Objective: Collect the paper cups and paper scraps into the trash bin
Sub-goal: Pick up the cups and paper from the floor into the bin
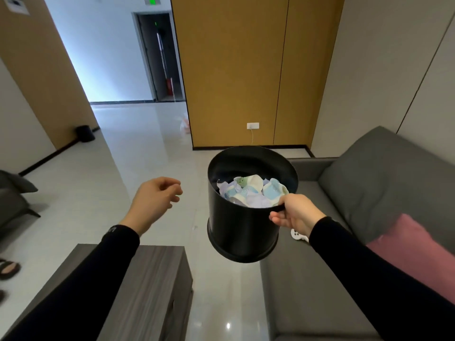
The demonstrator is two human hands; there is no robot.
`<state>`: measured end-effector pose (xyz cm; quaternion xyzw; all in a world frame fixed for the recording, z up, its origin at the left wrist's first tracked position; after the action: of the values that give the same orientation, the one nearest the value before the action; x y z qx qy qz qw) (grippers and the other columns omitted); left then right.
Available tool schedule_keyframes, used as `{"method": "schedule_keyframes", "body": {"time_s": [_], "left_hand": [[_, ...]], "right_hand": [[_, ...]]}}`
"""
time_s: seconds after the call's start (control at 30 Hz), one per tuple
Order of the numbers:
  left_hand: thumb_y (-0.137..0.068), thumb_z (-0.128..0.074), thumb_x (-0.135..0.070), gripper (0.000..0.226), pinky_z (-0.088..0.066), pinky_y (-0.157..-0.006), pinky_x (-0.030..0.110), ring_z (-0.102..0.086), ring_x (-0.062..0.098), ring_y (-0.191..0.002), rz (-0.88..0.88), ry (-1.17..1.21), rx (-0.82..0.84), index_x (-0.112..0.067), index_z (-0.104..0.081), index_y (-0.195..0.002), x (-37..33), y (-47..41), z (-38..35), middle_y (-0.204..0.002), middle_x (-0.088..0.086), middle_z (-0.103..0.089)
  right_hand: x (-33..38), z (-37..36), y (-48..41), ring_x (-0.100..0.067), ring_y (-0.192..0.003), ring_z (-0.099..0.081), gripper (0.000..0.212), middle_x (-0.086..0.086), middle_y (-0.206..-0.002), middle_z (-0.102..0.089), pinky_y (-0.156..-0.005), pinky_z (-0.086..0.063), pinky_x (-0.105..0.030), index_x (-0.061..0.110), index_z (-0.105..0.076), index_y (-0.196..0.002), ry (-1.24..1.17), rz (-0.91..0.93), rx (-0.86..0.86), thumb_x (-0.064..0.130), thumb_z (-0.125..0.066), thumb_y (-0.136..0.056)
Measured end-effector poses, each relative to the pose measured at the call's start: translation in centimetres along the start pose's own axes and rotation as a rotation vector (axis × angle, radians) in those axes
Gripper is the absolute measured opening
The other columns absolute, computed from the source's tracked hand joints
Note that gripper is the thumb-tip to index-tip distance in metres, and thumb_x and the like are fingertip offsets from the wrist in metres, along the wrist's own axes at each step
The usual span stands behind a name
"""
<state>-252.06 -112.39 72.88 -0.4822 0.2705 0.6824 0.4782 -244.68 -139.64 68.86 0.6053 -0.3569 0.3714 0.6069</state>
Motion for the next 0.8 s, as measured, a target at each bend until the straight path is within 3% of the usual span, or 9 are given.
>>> {"method": "schedule_keyframes", "body": {"time_s": [0.4, 0.8], "left_hand": [[-0.087, -0.057, -0.01, 0.013, -0.048, -0.065, 0.025, -0.064, 0.017, -0.076, 0.044, 0.033, -0.045, -0.02, -0.065, -0.088, 3.3, -4.9, 1.0, -0.087, 0.004, -0.07], [-0.086, -0.058, -0.008, 0.014, -0.047, -0.064, 0.024, -0.064, 0.019, -0.078, 0.092, 0.042, -0.001, -0.011, -0.066, -0.097, 10.3, -26.0, 0.4, -0.087, 0.005, -0.069]], "right_hand": [[2.3, -1.4, -7.6, -0.012, -0.024, -0.055, 0.045, -0.016, -0.073, -0.053, -0.027, -0.045, -0.019, 0.002, -0.035, -0.138, -0.011, -0.054, -0.007, -0.001, -0.028, -0.094], [6.8, -10.4, -24.7, -0.011, -0.026, -0.057, 0.044, -0.014, -0.078, -0.056, -0.029, -0.046, -0.019, 0.005, -0.039, -0.137, -0.013, -0.101, -0.082, 0.0, -0.031, -0.094]]}}
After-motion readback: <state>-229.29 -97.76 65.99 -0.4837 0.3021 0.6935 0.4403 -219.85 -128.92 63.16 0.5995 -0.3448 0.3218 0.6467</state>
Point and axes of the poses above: each hand's wrist, its own y-axis away from the middle knuckle, its own z-axis out of the back of the hand, x = y × z, the point moved 2 cm from there along -y, towards the middle knuckle
